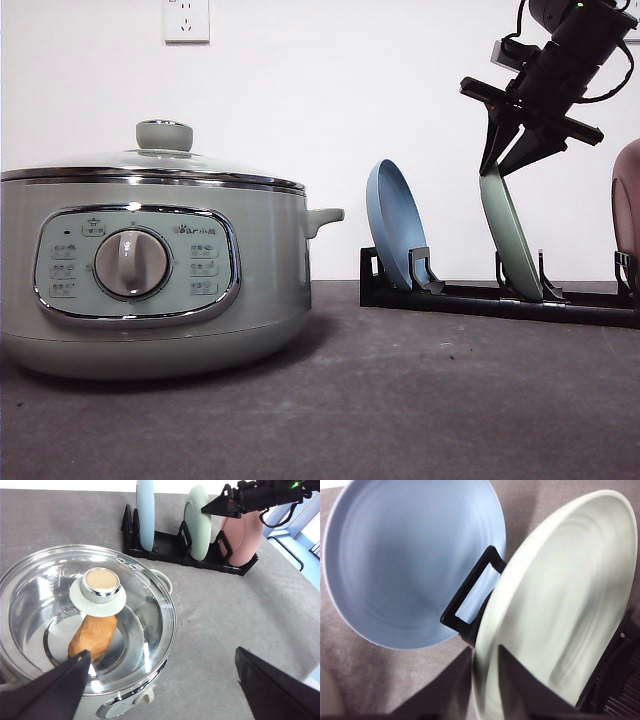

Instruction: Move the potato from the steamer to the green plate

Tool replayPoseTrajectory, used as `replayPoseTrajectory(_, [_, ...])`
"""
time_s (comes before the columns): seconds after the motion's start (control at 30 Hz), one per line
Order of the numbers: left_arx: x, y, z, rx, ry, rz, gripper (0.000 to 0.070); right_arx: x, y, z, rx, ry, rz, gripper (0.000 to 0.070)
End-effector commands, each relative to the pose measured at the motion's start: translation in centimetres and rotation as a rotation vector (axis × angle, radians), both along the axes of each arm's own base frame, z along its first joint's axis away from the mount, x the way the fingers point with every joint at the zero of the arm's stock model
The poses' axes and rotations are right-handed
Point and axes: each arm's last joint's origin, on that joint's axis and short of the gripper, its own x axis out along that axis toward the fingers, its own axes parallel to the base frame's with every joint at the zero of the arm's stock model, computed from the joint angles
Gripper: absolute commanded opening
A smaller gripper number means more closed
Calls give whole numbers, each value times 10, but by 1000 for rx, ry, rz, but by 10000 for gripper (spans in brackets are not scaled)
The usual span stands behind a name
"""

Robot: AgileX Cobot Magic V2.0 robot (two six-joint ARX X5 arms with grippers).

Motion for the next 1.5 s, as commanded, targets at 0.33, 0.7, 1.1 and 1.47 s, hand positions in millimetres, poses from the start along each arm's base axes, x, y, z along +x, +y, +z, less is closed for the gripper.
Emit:
replayPoseTrajectory(0.33, [-1, 0, 7, -3, -29, -4, 595, 6, 1, 0, 16, -7, 3, 9])
replayPoseTrajectory(0.7, [-1, 0, 7, -3, -29, -4, 595, -12, 3, 39, 60, -118, 51, 8])
replayPoseTrajectory(1.1, [-1, 0, 7, -3, -29, -4, 595, -72, 4, 116, 92, -294, 116, 7])
replayPoseTrajectory(1.47, [-1, 0, 7, -3, -30, -4, 596, -153, 18, 154, -12, -319, 248, 7])
